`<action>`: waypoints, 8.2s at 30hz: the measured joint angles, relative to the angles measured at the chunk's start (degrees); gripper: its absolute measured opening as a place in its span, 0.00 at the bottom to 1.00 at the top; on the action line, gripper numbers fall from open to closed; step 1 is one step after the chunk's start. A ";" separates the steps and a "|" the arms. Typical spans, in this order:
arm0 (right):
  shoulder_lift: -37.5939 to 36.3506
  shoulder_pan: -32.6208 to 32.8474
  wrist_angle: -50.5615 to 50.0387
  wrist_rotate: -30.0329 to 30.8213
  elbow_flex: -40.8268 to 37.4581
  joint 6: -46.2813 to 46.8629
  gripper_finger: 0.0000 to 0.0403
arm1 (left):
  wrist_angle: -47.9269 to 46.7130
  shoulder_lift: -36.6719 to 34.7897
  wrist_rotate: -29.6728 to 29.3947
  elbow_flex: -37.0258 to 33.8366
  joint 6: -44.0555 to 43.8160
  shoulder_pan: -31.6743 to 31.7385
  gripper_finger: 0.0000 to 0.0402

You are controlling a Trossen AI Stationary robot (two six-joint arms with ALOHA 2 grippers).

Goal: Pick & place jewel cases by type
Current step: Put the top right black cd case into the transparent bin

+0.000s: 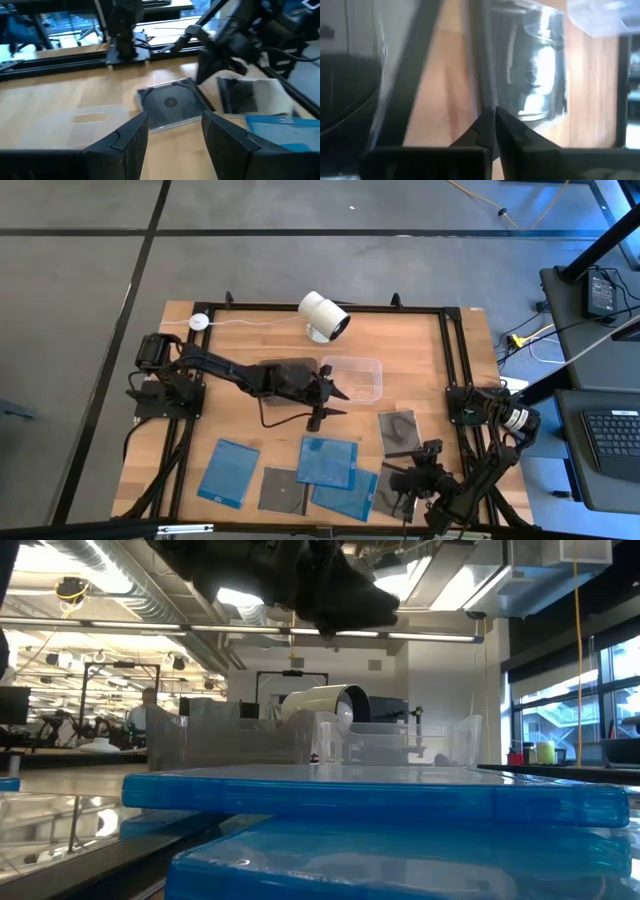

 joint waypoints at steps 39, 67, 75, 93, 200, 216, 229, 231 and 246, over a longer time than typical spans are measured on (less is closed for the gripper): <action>-29.97 -2.77 10.47 -6.45 -26.15 53.41 0.01 | -14.73 27.17 -1.86 27.59 1.43 -4.59 0.01; -30.13 -16.12 29.14 -7.03 -30.75 33.88 0.03 | -16.53 32.20 -6.95 27.76 1.15 -3.27 0.00; -29.95 -20.05 31.27 -3.91 -30.80 23.34 0.03 | -20.63 32.20 -13.52 27.74 0.89 -3.77 0.01; -29.95 -29.34 35.60 -4.35 -30.77 0.10 0.03 | -25.33 30.14 -4.86 27.55 0.64 -4.04 0.21; -30.10 -14.78 31.68 -8.81 -22.56 -1.04 0.46 | -42.16 25.55 0.02 28.05 0.12 -0.47 0.52; -30.10 -9.77 31.64 -1.45 -22.58 3.79 0.46 | -42.11 25.59 -0.04 28.05 -1.07 -0.63 0.52; -30.10 -11.96 31.52 -1.36 -22.58 2.49 0.46 | -42.25 25.77 -5.59 27.96 -2.67 -1.57 0.52; -30.10 -12.12 31.52 -1.36 -22.58 2.35 0.46 | -41.99 25.77 -6.91 27.96 -2.43 -1.46 0.52; -30.10 -12.13 31.41 -0.54 -22.60 3.64 0.46 | -41.55 26.14 -9.55 27.96 -4.32 -2.75 0.52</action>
